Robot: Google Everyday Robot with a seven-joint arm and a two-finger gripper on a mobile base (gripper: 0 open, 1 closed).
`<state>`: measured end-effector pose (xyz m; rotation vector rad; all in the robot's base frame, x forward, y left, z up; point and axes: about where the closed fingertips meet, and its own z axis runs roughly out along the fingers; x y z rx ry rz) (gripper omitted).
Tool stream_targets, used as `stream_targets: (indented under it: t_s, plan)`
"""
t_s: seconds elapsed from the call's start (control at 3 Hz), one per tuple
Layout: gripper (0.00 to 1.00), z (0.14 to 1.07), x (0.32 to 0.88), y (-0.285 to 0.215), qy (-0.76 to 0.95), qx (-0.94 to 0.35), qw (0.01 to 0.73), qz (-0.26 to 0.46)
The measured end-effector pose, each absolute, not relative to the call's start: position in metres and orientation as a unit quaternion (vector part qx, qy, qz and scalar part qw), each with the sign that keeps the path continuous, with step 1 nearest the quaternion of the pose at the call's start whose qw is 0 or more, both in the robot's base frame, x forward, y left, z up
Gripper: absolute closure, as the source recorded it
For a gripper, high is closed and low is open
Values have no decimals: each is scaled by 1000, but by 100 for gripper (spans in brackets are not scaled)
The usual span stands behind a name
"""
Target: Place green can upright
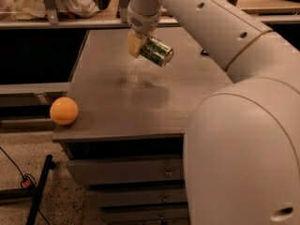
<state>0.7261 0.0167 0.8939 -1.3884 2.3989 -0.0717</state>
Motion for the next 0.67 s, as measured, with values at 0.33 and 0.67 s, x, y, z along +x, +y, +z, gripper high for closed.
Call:
stream_targets:
  t_s: [0.33,0.67]
  plan:
    - [100,876,740,-4,853,-451,242,100]
    - [100,877,750,-22,838,-401,301,215]
